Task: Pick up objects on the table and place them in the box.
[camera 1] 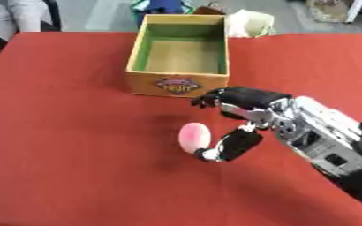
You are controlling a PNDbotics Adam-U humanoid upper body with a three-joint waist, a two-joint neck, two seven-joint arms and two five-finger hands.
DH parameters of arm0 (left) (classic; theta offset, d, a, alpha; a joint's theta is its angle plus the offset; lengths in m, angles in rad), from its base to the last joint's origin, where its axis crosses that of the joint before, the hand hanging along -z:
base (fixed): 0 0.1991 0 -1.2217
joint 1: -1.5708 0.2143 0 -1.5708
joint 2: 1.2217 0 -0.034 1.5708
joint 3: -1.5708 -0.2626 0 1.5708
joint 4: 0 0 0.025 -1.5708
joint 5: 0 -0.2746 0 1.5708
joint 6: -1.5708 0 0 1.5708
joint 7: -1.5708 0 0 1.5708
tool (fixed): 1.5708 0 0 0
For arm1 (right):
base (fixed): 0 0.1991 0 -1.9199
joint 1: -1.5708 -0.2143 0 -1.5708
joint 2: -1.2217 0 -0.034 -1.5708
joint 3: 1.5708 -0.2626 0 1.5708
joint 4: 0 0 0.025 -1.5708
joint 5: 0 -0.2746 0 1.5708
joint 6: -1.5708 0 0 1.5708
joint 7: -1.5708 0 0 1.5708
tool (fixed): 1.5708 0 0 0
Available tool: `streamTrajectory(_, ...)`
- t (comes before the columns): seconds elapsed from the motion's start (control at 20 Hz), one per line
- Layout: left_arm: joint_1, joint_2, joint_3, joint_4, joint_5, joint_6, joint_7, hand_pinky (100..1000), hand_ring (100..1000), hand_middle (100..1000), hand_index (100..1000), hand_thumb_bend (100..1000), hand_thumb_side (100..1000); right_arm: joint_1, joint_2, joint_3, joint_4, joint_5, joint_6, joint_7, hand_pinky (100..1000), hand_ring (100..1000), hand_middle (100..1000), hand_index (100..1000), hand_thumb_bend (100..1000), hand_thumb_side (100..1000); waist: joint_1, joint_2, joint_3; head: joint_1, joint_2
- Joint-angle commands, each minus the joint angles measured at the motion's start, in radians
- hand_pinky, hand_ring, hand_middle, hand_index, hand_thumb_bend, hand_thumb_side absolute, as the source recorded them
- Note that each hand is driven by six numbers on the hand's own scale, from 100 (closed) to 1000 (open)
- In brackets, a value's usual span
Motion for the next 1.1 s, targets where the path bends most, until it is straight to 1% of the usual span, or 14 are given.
streamTrajectory(0.05, -0.005, 0.01, -0.004, -0.017, 0.002, -0.002, -0.005, 445, 385, 407, 484, 128, 859, -0.018, 0.015, -0.003, 0.061, 0.016, -0.013, -0.019, 783, 892, 841, 971, 444, 487, 0.003, -0.012, 0.004, -0.005, -0.004)
streamTrajectory(0.2, -0.005, 0.009, -0.004, -0.017, 0.003, -0.002, -0.005, 445, 385, 407, 484, 127, 858, -0.016, 0.026, 0.002, 0.092, 0.006, -0.034, -0.025, 775, 884, 796, 942, 444, 476, 0.004, -0.01, 0.007, -0.006, -0.002)
streamTrajectory(0.4, -0.007, 0.007, -0.006, -0.017, 0.004, -0.003, -0.007, 446, 385, 407, 484, 125, 858, -0.017, 0.03, 0.007, 0.091, -0.012, -0.049, -0.029, 758, 866, 713, 870, 427, 460, 0.003, -0.008, 0.007, -0.006, -0.004)
streamTrajectory(0.6, -0.008, 0.007, -0.005, -0.017, 0.005, -0.001, -0.008, 446, 386, 408, 484, 124, 858, -0.017, 0.031, 0.008, 0.088, -0.023, -0.053, -0.041, 725, 824, 599, 751, 427, 400, 0.003, -0.007, 0.009, -0.007, -0.005)
streamTrajectory(0.75, -0.009, 0.007, -0.005, -0.017, 0.005, 0.0, -0.009, 447, 386, 408, 484, 124, 858, -0.015, 0.029, 0.005, 0.081, -0.018, -0.053, -0.085, 693, 784, 555, 688, 405, 363, 0.002, -0.007, 0.01, -0.005, -0.007)
streamTrajectory(0.8, -0.009, 0.007, -0.005, -0.017, 0.005, 0.0, -0.01, 447, 386, 408, 484, 124, 858, -0.014, 0.028, 0.005, 0.077, -0.016, -0.055, -0.102, 673, 757, 525, 656, 378, 331, 0.001, -0.007, 0.01, -0.004, -0.007)
streamTrajectory(0.9, -0.01, 0.006, -0.005, -0.017, 0.005, 0.0, -0.01, 447, 386, 408, 484, 124, 859, -0.013, 0.026, 0.007, 0.071, -0.011, -0.057, -0.132, 648, 727, 504, 631, 306, 281, 0.0, -0.006, 0.01, -0.003, -0.006)
streamTrajectory(1.0, -0.009, 0.005, -0.006, -0.017, 0.006, 0.0, -0.011, 447, 386, 408, 484, 124, 858, -0.009, 0.027, 0.008, 0.075, -0.012, -0.058, -0.15, 610, 683, 478, 598, 100, 141, 0.0, -0.006, 0.01, -0.003, -0.006)
streamTrajectory(1.05, -0.009, 0.005, -0.006, -0.017, 0.007, 0.0, -0.012, 447, 386, 408, 484, 124, 859, -0.007, 0.028, 0.008, 0.079, -0.016, -0.058, -0.154, 601, 675, 477, 596, 100, 100, 0.0, -0.006, 0.01, -0.003, -0.007)
streamTrajectory(1.1, -0.009, 0.006, -0.005, -0.017, 0.007, 0.0, -0.012, 447, 386, 408, 484, 124, 859, -0.004, 0.028, 0.007, 0.082, -0.022, -0.058, -0.157, 581, 658, 470, 588, 100, 100, 0.001, -0.006, 0.01, -0.003, -0.006)
